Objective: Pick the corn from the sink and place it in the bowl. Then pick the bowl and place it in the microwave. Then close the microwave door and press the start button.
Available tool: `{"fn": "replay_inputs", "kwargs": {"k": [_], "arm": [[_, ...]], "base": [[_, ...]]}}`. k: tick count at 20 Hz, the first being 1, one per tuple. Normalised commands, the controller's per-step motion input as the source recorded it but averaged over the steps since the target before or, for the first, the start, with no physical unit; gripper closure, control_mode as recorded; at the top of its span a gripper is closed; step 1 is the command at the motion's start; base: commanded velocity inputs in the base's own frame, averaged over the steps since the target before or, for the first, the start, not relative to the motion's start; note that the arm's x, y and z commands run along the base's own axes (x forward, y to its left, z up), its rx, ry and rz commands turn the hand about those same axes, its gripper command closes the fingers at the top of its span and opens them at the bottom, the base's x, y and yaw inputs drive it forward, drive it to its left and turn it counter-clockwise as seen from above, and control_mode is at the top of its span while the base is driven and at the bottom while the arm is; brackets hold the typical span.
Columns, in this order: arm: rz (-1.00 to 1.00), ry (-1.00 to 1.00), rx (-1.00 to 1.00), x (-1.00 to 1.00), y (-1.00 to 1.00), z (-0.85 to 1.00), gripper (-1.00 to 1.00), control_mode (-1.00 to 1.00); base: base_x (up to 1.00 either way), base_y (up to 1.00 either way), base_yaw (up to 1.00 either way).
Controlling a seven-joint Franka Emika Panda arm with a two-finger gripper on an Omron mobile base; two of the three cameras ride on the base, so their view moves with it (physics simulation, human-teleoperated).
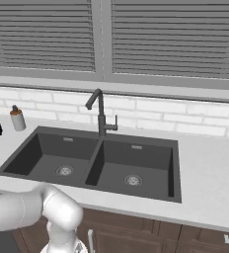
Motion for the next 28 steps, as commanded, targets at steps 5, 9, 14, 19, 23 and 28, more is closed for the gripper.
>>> {"fn": "replay_inputs", "kwargs": {"k": [5, 9, 14, 19, 23, 28], "arm": [[-0.10, 0.05, -0.03, 0.08, 0.08, -0.04, -1.00, -1.00], [-0.06, 0.01, 0.00, 0.22, 0.00, -0.04, -1.00, -1.00], [-0.04, 0.00, 0.00, 0.21, 0.00, -0.11, -1.00, -1.00], [-0.04, 0.00, 0.00, 0.17, 0.07, -0.18, -1.00, -1.00], [-0.01, 0.01, 0.00, 0.11, 0.08, -0.14, -1.00, -1.00], [-0.01, 0.02, 0.00, 0.12, 0.13, -0.21, -1.00, -1.00]], "base": [[0.00, 0.00, 0.00], [0.00, 0.00, 0.00], [0.00, 0.00, 0.00], [0.00, 0.00, 0.00], [0.00, 0.00, 0.00], [0.00, 0.00, 0.00]]}}
